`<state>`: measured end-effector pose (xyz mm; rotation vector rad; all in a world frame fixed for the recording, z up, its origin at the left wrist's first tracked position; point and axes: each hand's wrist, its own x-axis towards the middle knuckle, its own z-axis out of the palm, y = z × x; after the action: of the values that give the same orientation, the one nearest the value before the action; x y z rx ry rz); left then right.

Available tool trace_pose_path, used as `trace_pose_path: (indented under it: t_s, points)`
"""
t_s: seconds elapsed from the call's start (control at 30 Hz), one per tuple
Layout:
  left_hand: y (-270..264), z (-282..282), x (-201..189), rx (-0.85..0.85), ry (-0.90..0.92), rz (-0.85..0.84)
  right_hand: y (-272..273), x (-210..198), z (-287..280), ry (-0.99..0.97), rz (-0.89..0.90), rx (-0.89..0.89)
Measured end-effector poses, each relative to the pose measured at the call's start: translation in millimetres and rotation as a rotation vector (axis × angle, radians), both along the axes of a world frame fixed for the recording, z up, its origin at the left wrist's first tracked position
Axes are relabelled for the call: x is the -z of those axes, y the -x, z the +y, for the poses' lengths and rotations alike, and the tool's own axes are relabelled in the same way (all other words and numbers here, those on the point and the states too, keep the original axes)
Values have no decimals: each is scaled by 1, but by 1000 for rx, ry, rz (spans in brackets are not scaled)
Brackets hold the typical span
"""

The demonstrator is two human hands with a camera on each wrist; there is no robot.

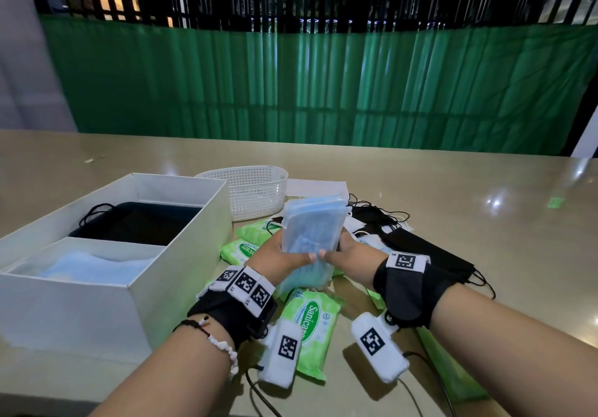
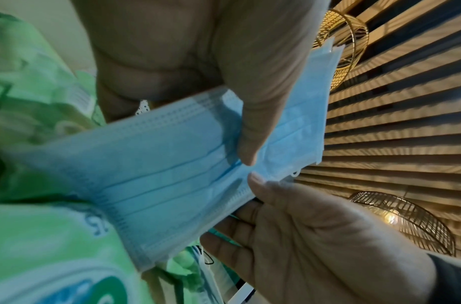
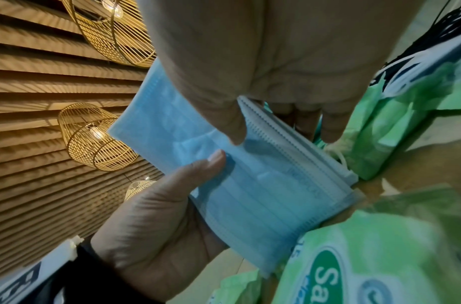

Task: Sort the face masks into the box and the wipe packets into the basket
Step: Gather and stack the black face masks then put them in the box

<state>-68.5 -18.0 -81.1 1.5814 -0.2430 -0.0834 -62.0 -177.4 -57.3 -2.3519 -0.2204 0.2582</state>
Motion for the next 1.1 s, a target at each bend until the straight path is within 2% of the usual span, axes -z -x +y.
trace_pose_path:
  t_s: [0.2,0.33,0.4,0.67,0.93,1.1]
  points:
    - [-6,5,-8,-201,-28,30,-4,-6,9,18,-19,-25]
    - [-7,12,-17,-279,94,50,-1,-11,11,69,-66,-93]
    - [-7,15,-22,-268,133,15,0,-10,11,18,-60,-137]
    - [3,18,-59,-299,117,-17,-6,-33,10,-295,-130,-55]
    - [24,61,-120,-429,152,-66,-7,-63,21,-349,-83,-217]
    - [48,114,-142,-554,30,-61,-3,-84,62,-386,-113,-341]
